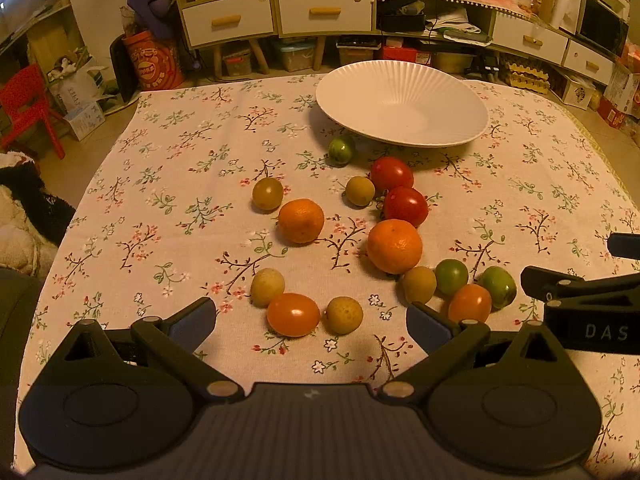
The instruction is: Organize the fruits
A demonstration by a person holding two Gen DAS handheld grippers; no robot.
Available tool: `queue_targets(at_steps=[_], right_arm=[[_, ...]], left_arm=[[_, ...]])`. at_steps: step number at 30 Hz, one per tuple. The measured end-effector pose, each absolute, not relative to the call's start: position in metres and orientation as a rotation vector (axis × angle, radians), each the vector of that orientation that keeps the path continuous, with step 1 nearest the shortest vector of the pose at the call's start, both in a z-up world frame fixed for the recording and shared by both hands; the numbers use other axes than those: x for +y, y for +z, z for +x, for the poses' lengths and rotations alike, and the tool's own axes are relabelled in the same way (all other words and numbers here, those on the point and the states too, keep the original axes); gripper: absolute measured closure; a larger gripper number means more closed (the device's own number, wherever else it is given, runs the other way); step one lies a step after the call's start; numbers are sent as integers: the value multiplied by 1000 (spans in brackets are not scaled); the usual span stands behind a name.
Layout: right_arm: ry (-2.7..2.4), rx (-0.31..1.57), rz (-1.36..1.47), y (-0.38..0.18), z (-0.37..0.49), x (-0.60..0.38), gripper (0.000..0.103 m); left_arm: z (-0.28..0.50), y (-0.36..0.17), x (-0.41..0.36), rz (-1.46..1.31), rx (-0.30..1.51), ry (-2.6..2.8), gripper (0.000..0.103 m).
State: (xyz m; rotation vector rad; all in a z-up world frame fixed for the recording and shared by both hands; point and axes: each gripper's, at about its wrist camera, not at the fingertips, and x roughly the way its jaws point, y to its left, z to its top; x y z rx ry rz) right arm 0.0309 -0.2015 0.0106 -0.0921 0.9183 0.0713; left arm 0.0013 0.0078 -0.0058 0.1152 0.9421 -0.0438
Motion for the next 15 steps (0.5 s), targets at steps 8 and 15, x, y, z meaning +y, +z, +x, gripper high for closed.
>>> queue_targets(at_steps=[8, 15], right_arm=[[71, 918, -92, 11, 31, -201, 0], [72, 918, -92, 10, 31, -201, 0]], left_arm=[[1, -6, 9, 114, 943, -42, 0], [1, -6, 11, 112, 944, -43, 0]])
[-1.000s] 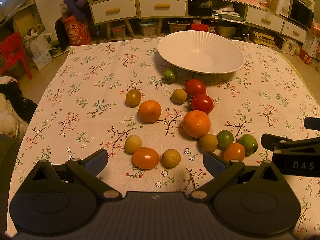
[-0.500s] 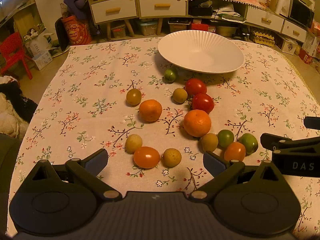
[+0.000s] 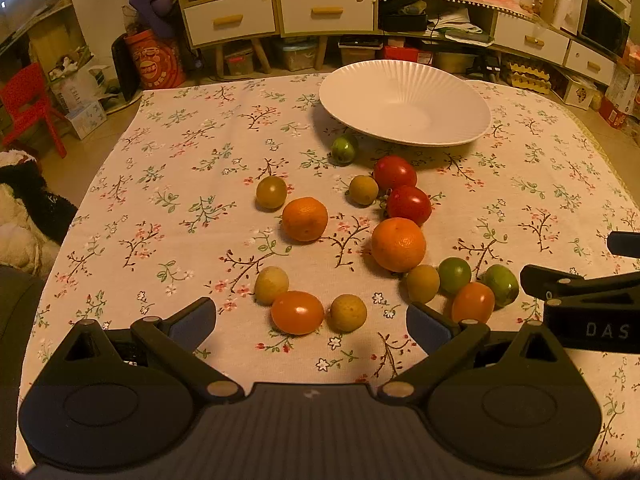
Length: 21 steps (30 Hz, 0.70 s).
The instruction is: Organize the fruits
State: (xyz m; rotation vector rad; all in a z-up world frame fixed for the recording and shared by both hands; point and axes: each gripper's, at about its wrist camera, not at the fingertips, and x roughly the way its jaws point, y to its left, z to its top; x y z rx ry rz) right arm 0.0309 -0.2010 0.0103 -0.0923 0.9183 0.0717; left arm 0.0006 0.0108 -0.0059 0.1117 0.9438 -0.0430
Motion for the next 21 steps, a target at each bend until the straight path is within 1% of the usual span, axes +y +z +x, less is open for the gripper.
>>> queue_targets(at_steps=[21], right_arm=[[72, 918, -95, 10, 31, -199, 0]], left_arm=[[-2, -7, 16, 107, 950, -42, 0]])
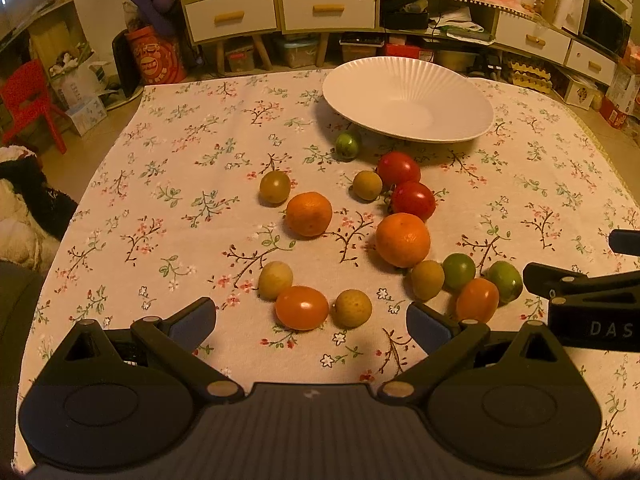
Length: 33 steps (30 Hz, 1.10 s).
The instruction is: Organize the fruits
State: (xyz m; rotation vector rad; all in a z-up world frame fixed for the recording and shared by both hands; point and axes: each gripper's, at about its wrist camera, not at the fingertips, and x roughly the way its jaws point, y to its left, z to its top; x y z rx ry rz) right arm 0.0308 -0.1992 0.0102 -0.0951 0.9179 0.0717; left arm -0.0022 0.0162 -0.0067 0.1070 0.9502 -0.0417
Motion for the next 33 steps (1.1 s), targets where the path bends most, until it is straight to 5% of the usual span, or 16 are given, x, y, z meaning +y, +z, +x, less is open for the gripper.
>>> queue_targets(at_steps=[33], right_arm=[[117, 909, -136, 1, 25, -192, 0]], left_arm=[[-4, -17, 38, 62, 979, -59, 0]])
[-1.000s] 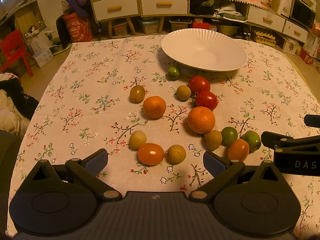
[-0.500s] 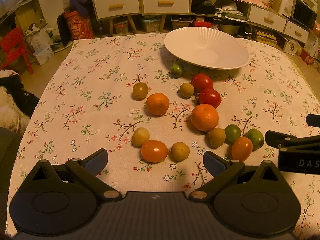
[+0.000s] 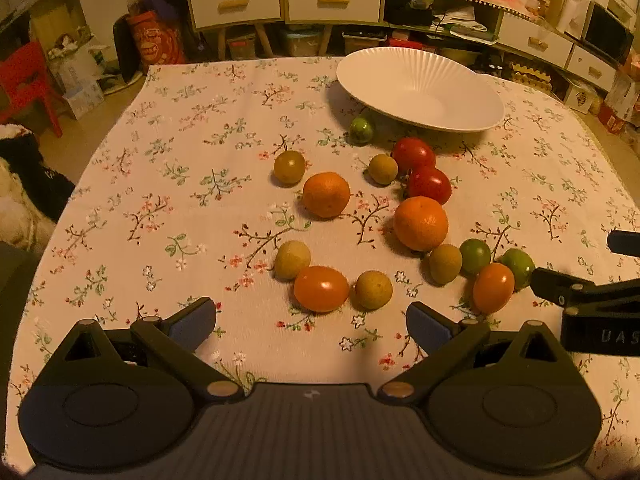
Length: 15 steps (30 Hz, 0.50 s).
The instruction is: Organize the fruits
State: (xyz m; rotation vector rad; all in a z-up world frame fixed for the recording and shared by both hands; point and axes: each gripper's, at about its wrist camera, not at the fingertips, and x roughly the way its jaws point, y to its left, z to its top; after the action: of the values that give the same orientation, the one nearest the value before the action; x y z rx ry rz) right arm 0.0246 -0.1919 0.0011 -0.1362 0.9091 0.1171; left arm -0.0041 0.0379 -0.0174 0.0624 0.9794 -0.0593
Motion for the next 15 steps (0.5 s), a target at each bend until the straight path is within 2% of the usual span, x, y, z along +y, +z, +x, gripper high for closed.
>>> queue_targets(at_steps=[15], right_arm=[[293, 860, -121, -11, 13, -187, 2]], left_arm=[[-7, -33, 59, -29, 983, -146, 0]])
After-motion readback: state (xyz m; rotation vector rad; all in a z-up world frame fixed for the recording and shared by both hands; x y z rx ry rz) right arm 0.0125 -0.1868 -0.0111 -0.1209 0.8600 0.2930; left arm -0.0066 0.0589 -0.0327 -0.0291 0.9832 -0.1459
